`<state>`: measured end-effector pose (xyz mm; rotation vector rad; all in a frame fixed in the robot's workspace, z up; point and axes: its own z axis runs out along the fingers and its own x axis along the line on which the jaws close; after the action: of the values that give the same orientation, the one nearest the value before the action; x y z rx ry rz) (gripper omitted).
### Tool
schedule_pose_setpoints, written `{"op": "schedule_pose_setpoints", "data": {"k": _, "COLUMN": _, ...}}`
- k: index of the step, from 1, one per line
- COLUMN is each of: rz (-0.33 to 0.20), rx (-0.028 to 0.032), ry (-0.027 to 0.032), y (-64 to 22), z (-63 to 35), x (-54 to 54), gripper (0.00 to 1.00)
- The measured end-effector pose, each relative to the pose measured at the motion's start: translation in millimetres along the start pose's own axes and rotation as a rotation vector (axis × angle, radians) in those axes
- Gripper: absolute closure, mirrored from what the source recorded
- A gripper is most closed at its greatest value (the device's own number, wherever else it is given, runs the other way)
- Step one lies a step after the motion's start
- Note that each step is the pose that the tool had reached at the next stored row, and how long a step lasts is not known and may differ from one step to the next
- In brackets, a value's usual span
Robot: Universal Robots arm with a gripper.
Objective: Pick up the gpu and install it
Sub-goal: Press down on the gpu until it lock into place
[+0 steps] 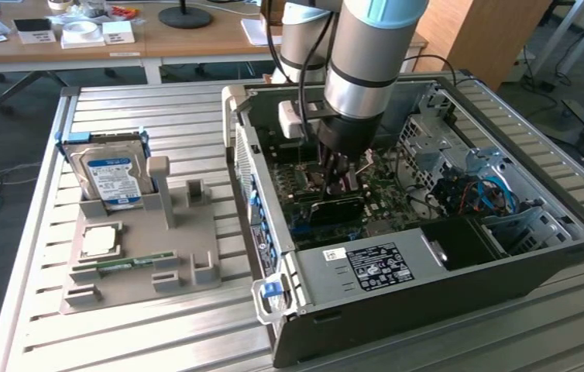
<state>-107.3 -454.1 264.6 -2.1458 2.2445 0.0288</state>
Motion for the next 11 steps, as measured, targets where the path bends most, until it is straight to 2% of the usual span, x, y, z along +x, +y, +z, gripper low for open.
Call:
{"op": "schedule_pose_setpoints", "data": {"k": 8, "rz": 0.000, "rx": 0.0000, "ry": -0.0002, "y": 0.0, "z": 0.1, "x": -0.6, "gripper": 0.89}}
{"op": "schedule_pose_setpoints", "data": {"k": 11, "rz": 0.000, "rx": -0.0001, "ry": -0.0024, "y": 0.0, "z": 0.1, "x": -0.6, "gripper": 0.89}}
